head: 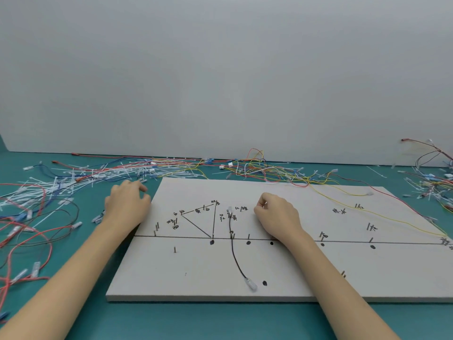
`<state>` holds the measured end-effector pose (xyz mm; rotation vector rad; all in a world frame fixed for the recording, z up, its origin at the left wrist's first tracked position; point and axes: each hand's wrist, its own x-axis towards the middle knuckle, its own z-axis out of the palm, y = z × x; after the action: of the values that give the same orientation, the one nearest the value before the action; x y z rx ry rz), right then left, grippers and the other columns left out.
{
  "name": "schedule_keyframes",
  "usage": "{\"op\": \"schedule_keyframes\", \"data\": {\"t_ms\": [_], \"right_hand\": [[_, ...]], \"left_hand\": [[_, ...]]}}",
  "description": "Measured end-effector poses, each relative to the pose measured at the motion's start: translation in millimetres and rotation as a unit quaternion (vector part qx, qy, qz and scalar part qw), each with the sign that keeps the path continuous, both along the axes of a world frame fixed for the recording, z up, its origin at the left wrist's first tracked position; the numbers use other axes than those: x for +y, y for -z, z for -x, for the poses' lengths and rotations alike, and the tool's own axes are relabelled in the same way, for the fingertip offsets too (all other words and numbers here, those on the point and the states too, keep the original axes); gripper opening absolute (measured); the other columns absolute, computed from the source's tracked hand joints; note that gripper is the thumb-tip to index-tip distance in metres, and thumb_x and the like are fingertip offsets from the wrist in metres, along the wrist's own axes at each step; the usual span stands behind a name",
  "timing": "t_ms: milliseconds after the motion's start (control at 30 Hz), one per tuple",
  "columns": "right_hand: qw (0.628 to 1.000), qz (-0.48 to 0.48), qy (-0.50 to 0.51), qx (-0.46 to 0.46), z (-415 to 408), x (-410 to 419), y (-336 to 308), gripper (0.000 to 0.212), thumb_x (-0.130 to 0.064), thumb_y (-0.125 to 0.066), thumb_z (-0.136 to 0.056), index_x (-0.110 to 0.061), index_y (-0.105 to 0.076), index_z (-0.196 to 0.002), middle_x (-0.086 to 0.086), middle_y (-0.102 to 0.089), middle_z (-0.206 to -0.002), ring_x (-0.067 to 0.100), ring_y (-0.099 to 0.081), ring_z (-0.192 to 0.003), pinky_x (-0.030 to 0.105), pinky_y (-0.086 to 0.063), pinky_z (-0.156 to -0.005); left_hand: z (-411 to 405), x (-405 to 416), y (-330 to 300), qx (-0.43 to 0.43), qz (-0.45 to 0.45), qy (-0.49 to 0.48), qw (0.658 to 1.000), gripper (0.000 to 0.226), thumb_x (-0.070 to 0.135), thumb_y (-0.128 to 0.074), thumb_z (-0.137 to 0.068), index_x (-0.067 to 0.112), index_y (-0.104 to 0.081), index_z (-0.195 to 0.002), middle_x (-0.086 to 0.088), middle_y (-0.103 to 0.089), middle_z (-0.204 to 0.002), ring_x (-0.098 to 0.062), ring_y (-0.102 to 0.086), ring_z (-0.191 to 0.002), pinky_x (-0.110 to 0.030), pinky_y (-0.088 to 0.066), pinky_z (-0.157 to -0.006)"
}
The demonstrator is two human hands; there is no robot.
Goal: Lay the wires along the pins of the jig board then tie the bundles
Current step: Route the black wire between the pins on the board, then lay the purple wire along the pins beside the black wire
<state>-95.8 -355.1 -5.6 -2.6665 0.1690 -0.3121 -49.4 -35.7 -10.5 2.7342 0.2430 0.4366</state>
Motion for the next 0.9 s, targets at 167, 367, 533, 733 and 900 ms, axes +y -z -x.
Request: {"op": "schedule_keyframes", "data": {"t_ms": [167, 367, 533, 733, 900], "right_hand": [[1.000, -0.014, -0.008, -0.002, -0.2, -2.9, 1.3, 0.010, -0.021, -0.048, -0.086, -0.022, -0.058, -0.083, -0.007, -0.058, -0.082, 0.023, -0.052, -0.082, 0.030, -0.033, -0.065], [1.000, -0.025, -0.008, 0.000, 0.2, -2.5, 1.3, 0.011, -0.019, -0.049, -0.085, -0.023, -0.058, -0.081, -0.006, -0.062, -0.084, 0.023, -0.056, -0.085, 0.029, -0.035, -0.065], [0.999, -0.028, -0.024, -0.003, 1.0, -5.2, 1.1, 0.011, -0.019, -0.050, -0.085, -0.025, -0.056, -0.077, -0.010, -0.059, -0.078, 0.021, -0.054, -0.082, 0.029, -0.033, -0.063], [0.999, -0.025, -0.022, -0.019, 1.2, -4.0, 3.2, 0.011, -0.019, -0.049, -0.084, -0.022, -0.056, -0.076, -0.009, -0.059, -0.075, 0.020, -0.053, -0.079, 0.028, -0.032, -0.058], [0.999, -0.021, -0.020, -0.025, 1.6, -3.9, 4.1, 0.012, -0.019, -0.048, -0.084, -0.021, -0.058, -0.077, -0.009, -0.060, -0.075, 0.020, -0.054, -0.078, 0.027, -0.032, -0.057]], "left_hand": [[-5.4, 26.7, 8.5, 0.000, -0.056, -0.023, 0.998, 0.033, 0.018, -0.052, -0.092, 0.012, -0.061, -0.123, -0.013, -0.055, -0.130, -0.036, -0.045, -0.120, -0.047, -0.039, -0.095], [-8.4, 41.9, 16.3, 0.038, -0.069, -0.023, 0.997, 0.035, 0.016, -0.044, -0.095, 0.015, -0.062, -0.125, -0.013, -0.053, -0.132, -0.036, -0.047, -0.119, -0.048, -0.040, -0.095], [-9.4, 39.8, 18.3, 0.034, -0.061, -0.003, 0.998, 0.033, 0.014, -0.045, -0.095, 0.015, -0.064, -0.123, -0.011, -0.056, -0.128, -0.036, -0.047, -0.118, -0.047, -0.042, -0.093], [-15.4, 32.7, 19.0, -0.024, -0.008, 0.008, 1.000, 0.034, 0.018, -0.048, -0.096, 0.012, -0.054, -0.129, -0.013, -0.056, -0.128, -0.036, -0.047, -0.119, -0.049, -0.041, -0.094], [-41.1, 36.4, 16.4, -0.013, -0.038, 0.014, 0.999, 0.039, 0.023, -0.040, -0.101, 0.004, -0.049, -0.134, -0.016, -0.049, -0.137, -0.038, -0.043, -0.124, -0.051, -0.040, -0.097]]}}
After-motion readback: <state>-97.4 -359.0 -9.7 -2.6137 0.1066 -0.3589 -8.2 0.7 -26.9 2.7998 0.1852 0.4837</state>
